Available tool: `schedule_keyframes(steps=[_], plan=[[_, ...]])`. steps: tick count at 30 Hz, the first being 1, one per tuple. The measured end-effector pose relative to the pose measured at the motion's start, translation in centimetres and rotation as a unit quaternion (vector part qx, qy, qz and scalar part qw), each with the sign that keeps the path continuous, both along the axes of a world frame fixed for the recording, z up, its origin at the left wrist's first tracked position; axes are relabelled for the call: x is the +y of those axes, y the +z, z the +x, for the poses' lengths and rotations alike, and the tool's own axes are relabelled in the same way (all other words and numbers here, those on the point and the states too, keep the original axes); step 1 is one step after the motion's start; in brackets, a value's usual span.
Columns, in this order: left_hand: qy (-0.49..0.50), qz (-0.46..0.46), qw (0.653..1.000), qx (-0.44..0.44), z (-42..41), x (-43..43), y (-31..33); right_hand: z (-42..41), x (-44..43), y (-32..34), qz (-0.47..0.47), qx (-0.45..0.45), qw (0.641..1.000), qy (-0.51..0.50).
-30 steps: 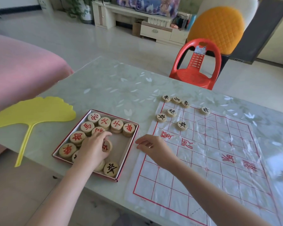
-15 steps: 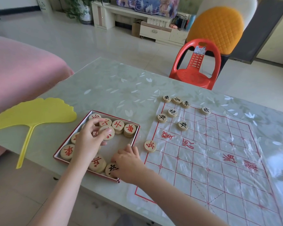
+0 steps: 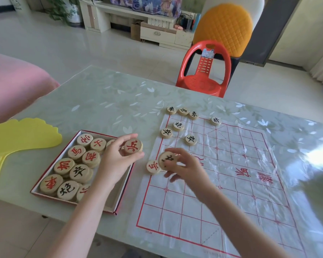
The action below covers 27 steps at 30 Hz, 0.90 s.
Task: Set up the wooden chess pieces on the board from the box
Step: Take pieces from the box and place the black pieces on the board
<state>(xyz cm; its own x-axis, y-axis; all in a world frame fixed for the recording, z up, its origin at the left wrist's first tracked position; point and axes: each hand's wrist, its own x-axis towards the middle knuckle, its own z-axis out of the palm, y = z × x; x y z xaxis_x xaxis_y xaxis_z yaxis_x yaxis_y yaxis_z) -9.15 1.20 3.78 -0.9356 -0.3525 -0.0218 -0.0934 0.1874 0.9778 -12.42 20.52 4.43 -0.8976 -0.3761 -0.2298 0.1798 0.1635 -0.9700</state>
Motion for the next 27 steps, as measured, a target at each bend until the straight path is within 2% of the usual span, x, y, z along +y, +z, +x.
schedule_keyframes(steps=[4,11,18,27], plan=[[-0.029,-0.004,0.999,0.023,-1.6,2.9,-0.7,-0.8,4.8,-0.1,-0.032,-0.043,0.997,-0.049],[-0.065,-0.031,0.997,0.008,-4.2,7.3,-1.8,-2.8,10.5,-1.4,-0.036,-0.048,0.99,-0.125],[-0.088,-0.077,0.993,-0.03,-4.5,10.3,-3.0,-8.1,15.1,-3.8,0.078,-0.015,0.974,-0.211],[-0.086,-0.11,0.99,-0.032,-2.9,10.8,-3.2,-13.8,14.9,-5.1,0.172,0.027,0.964,-0.202]])
